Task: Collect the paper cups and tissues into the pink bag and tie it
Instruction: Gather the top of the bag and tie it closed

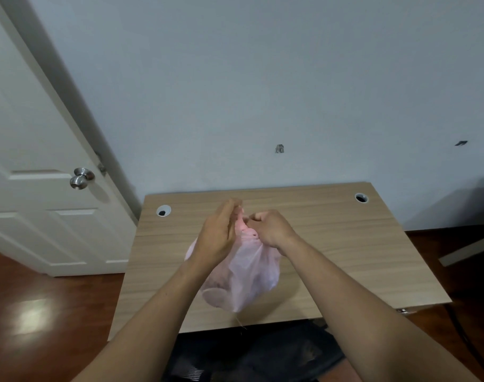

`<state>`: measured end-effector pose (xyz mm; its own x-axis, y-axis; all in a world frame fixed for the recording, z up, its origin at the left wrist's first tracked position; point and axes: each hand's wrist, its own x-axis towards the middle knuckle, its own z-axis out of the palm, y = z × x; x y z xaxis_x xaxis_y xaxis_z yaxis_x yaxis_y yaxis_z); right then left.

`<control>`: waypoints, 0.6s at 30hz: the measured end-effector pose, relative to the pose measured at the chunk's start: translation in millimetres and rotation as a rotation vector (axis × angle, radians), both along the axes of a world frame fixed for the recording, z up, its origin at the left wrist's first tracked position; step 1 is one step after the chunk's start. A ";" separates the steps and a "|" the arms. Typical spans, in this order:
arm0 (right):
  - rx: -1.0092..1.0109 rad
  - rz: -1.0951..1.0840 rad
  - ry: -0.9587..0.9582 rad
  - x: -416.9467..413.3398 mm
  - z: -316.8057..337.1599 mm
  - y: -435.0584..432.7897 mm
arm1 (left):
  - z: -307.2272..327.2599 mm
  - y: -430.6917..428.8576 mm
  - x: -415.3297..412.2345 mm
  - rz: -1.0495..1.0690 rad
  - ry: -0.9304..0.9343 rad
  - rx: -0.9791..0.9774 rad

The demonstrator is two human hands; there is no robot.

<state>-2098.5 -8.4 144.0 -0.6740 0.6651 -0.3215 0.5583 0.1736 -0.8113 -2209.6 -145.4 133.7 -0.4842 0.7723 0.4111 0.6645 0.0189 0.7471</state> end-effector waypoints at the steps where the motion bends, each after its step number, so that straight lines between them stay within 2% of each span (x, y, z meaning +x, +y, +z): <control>1: -0.025 0.018 -0.010 2.0 -0.1 0.6 | 1.1 0.6 -0.8 -0.012 -0.009 0.001; 6: -0.141 0.033 0.059 8.3 -2.5 1.8 | 6.6 4.6 -2.7 0.020 -0.095 -0.001; 9: -0.209 0.084 0.063 12.8 -2.5 1.6 | 5.6 4.6 -3.9 0.050 -0.276 -0.040; 12: -0.438 0.106 0.160 16.7 0.5 -1.3 | 3.3 5.1 -9.7 0.087 -0.504 -0.067; 16: -0.839 0.124 0.277 17.2 1.4 -3.6 | -4.2 4.3 -16.7 0.113 -0.690 -0.143; 18: -0.947 0.176 0.286 16.9 -3.4 -4.2 | -7.3 3.1 -18.0 0.103 -0.763 -0.176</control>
